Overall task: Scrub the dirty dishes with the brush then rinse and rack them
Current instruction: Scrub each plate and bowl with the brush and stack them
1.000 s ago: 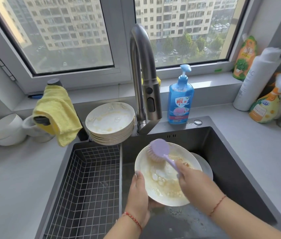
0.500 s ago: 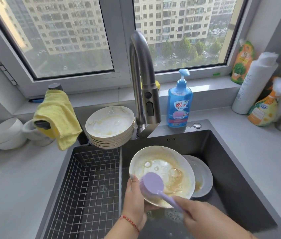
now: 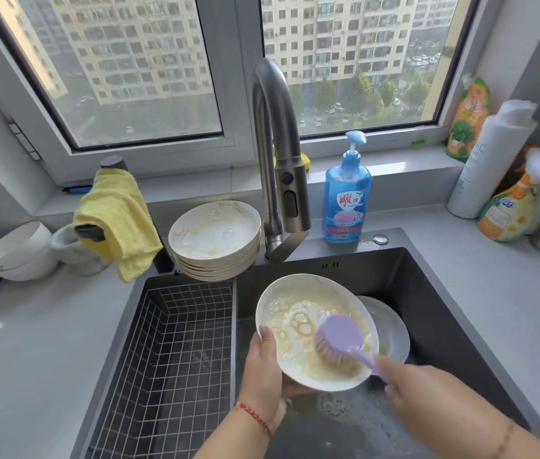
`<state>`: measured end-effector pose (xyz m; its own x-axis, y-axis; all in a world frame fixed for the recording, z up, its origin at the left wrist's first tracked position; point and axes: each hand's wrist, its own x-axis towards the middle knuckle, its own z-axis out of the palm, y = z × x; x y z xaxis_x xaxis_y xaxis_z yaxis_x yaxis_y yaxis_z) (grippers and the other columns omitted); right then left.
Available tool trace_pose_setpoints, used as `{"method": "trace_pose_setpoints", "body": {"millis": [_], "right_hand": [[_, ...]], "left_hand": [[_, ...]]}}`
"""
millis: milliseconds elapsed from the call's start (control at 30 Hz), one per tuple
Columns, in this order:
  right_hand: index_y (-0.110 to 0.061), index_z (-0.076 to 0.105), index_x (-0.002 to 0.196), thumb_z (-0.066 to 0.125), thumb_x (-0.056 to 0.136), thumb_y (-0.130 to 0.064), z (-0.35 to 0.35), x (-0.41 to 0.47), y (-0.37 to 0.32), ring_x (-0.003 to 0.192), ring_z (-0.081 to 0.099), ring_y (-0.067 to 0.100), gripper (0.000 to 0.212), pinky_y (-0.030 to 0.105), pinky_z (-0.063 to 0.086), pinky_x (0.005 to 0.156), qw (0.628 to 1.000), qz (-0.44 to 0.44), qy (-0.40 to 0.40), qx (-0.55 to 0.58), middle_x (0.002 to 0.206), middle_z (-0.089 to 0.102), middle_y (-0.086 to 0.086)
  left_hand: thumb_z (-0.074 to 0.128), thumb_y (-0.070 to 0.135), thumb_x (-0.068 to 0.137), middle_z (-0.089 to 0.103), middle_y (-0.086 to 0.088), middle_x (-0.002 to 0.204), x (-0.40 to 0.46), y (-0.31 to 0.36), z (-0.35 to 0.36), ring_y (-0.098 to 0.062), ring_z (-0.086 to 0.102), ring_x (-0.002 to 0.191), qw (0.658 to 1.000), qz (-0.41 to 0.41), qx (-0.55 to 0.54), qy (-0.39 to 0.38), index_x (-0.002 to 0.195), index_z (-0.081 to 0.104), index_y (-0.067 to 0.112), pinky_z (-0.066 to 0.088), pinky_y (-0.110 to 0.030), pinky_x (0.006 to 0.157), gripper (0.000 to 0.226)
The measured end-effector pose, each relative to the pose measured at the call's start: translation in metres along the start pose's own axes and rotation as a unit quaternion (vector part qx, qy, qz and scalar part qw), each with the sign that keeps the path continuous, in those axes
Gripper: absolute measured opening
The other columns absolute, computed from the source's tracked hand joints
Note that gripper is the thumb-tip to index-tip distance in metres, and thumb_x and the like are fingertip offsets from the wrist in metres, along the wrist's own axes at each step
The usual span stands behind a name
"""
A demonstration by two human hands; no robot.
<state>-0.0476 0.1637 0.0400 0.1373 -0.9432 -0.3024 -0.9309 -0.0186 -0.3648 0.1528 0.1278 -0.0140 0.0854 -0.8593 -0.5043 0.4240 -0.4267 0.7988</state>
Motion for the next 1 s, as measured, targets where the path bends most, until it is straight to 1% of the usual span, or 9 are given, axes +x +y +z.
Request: {"method": "trace_pose_setpoints", "body": {"millis": [167, 233, 367, 433, 500, 600, 733, 900, 1000], "right_hand": [[-0.041, 0.047, 0.129, 0.031, 0.098, -0.024, 0.003, -0.006, -0.031, 0.059, 0.044, 0.003, 0.039, 0.013, 0.034, 0.054, 0.991, -0.082, -0.051, 0.09, 0.073, 0.05, -0.011], [-0.066, 0.027, 0.124, 0.032, 0.1, -0.025, -0.001, 0.006, -0.042, 0.05, 0.041, 0.007, 0.048, 0.018, 0.032, 0.047, 0.993, -0.08, -0.01, 0.084, 0.065, 0.047, -0.006], [-0.066, -0.005, 0.133, 0.029, 0.102, -0.026, 0.004, 0.04, -0.017, 0.038, 0.039, 0.014, 0.061, 0.025, 0.029, 0.036, 0.993, 0.004, 0.118, 0.009, 0.055, 0.04, -0.004], [-0.053, 0.022, 0.142, 0.033, 0.1, -0.026, 0.005, 0.046, 0.008, 0.045, 0.045, 0.01, 0.051, 0.023, 0.036, 0.042, 0.988, 0.054, 0.146, 0.023, 0.06, 0.051, -0.006], [-0.03, 0.052, 0.118, 0.043, 0.097, -0.031, 0.004, 0.044, 0.022, 0.056, 0.054, 0.012, 0.022, 0.029, 0.046, 0.053, 0.982, 0.103, 0.142, 0.074, 0.068, 0.059, -0.004], [-0.018, 0.052, 0.089, 0.058, 0.09, -0.037, 0.009, 0.04, 0.026, 0.056, 0.049, 0.015, 0.02, 0.026, 0.038, 0.05, 0.956, 0.156, 0.134, 0.21, 0.074, 0.062, 0.006], [-0.004, 0.057, 0.092, 0.06, 0.09, -0.03, 0.025, 0.04, 0.025, 0.041, 0.036, 0.015, 0.026, 0.022, 0.029, 0.042, 0.877, 0.204, 0.049, 0.432, 0.072, 0.067, 0.01], [0.002, 0.051, 0.085, 0.043, 0.09, -0.001, 0.026, 0.04, 0.013, 0.024, 0.024, 0.009, 0.009, 0.011, 0.022, 0.03, 0.698, 0.254, -0.039, 0.668, 0.038, 0.037, 0.003], [0.0, 0.049, 0.078, 0.041, 0.085, 0.002, 0.027, 0.043, 0.007, 0.023, 0.024, 0.008, 0.011, 0.009, 0.023, 0.03, 0.673, 0.273, -0.024, 0.687, 0.036, 0.032, 0.001]], "left_hand": [[0.039, 0.066, 0.079, 0.07, -0.014, 0.114, -0.003, 0.001, 0.001, -0.039, 0.072, 0.092, 1.0, -0.009, 0.02, -0.011, 0.127, 0.054, 0.027, 0.057, -0.062, 0.066, 0.064], [0.037, 0.063, 0.086, 0.073, -0.011, 0.11, -0.007, 0.0, 0.005, -0.033, 0.073, 0.09, 0.999, 0.0, 0.022, -0.032, 0.126, 0.057, 0.025, 0.058, -0.059, 0.064, 0.059], [0.034, 0.052, 0.1, 0.073, -0.012, 0.11, -0.011, -0.001, 0.006, -0.033, 0.073, 0.092, 0.999, -0.008, 0.015, -0.036, 0.127, 0.056, 0.023, 0.058, -0.052, 0.06, 0.045], [0.034, 0.051, 0.101, 0.072, -0.013, 0.111, -0.012, 0.0, 0.003, -0.034, 0.073, 0.092, 1.0, -0.013, 0.011, -0.019, 0.126, 0.055, 0.021, 0.058, -0.056, 0.062, 0.045], [0.035, 0.052, 0.1, 0.072, -0.013, 0.113, -0.011, 0.002, -0.001, -0.034, 0.073, 0.092, 1.0, -0.013, 0.016, -0.004, 0.127, 0.055, 0.022, 0.058, -0.059, 0.065, 0.045], [0.034, 0.052, 0.101, 0.071, -0.014, 0.113, -0.01, 0.003, -0.004, -0.035, 0.073, 0.092, 0.999, -0.027, 0.015, 0.01, 0.127, 0.055, 0.02, 0.058, -0.059, 0.066, 0.046], [0.032, 0.052, 0.102, 0.072, -0.017, 0.111, -0.011, 0.006, -0.005, -0.036, 0.073, 0.093, 0.998, -0.064, -0.011, -0.001, 0.127, 0.057, 0.014, 0.058, -0.058, 0.069, 0.051], [0.035, 0.048, 0.104, 0.074, -0.016, 0.108, -0.011, 0.009, -0.007, -0.034, 0.073, 0.096, 0.994, -0.109, 0.004, -0.017, 0.125, 0.06, 0.011, 0.06, -0.049, 0.071, 0.049], [0.04, 0.047, 0.103, 0.073, -0.013, 0.11, -0.007, 0.007, -0.011, -0.028, 0.072, 0.096, 0.993, -0.074, 0.089, 0.012, 0.126, 0.057, 0.011, 0.06, -0.044, 0.072, 0.046]]}}
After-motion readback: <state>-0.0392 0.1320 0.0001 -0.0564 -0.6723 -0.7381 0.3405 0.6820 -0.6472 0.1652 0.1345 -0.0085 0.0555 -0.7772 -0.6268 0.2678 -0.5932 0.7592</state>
